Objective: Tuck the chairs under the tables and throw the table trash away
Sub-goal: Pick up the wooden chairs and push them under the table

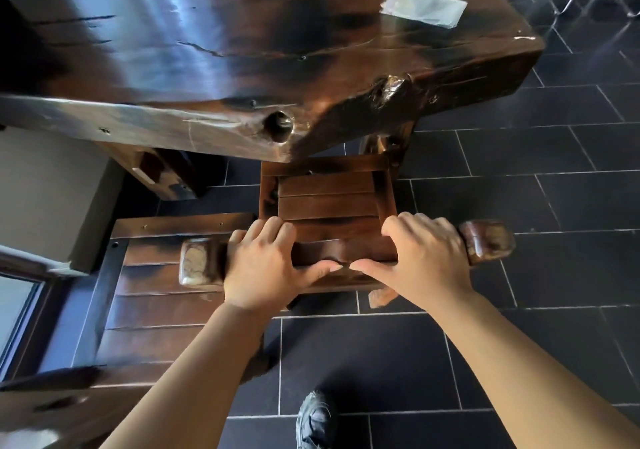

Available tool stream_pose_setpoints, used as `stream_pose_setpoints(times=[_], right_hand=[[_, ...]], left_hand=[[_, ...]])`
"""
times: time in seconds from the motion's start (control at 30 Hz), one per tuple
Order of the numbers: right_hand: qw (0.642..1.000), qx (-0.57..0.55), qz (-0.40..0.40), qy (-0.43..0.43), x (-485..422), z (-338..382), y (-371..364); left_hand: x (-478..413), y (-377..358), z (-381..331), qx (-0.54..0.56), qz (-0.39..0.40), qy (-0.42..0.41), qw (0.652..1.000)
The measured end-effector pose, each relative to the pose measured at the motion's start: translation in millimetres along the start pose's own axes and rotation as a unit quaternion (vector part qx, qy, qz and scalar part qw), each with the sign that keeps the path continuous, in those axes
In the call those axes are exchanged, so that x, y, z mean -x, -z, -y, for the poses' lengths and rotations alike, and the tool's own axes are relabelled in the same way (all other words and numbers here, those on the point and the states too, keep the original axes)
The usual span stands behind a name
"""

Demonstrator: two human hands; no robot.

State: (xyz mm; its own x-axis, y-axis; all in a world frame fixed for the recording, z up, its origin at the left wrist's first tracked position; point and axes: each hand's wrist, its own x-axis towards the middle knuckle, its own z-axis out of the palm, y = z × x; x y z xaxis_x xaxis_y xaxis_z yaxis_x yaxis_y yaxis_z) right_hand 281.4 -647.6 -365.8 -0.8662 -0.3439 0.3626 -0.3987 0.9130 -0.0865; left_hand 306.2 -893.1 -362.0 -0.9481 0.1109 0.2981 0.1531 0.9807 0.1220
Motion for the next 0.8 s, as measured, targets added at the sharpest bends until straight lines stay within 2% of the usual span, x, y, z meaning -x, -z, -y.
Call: stream_pose_setpoints(times=[0.23,0.57,0.63,0.73,0.8], right_hand=[[1.000,-0.008,0.018,-0.013,-36.4,-5.9,-7.5],[0.999,-0.005,0.023,-0.026,-36.6,-5.5,-11.1],[0.998,-0.002,0.042,-0.035,-36.6,-4.1,-9.6],[0.995,-0.009,0.090,-0.047,-38.7,-2.3,-1.7],[0.990,-0.021,0.125,-0.063,-40.9,0.9,9.9]], left_hand=[[-36.7,-7.5,11.2,-0.006,0.005,-0.003,1.000],[-39.2,-10.9,12.2,0.001,0.000,0.004,1.000],[-39.3,-7.6,11.5,-0.008,0.029,0.019,0.999],[-42.0,4.7,6.3,-0.018,0.120,0.048,0.991],[-45.4,16.4,3.5,0.015,0.177,0.071,0.982]])
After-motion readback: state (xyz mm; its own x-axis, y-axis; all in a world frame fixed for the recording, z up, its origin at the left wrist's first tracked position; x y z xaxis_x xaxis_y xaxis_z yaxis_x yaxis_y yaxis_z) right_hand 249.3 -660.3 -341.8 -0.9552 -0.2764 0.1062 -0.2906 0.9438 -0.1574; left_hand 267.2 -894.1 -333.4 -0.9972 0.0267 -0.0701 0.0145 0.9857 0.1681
